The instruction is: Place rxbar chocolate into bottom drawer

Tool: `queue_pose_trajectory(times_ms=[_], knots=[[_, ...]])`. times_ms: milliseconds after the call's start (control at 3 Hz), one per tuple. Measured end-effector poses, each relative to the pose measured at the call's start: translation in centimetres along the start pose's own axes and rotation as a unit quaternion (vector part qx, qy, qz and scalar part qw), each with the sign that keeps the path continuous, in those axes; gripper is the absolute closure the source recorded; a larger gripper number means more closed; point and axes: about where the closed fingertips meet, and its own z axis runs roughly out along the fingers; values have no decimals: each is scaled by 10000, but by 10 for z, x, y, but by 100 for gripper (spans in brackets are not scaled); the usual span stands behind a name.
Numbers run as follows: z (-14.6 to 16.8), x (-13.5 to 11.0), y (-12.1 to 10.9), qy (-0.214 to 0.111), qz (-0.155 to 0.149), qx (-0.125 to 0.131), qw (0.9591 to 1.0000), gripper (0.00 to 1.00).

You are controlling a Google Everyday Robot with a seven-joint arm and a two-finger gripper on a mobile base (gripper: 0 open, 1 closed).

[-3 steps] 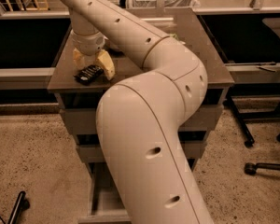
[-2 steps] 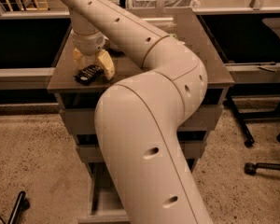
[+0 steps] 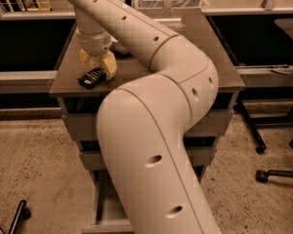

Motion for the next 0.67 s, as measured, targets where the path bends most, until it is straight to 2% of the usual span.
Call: queue_pose_trajectory(times_ms=[333,667], knots=[[-2,1,1,3,20,-4,10000,51],[-20,-13,18,-382,119,412,9984,75]])
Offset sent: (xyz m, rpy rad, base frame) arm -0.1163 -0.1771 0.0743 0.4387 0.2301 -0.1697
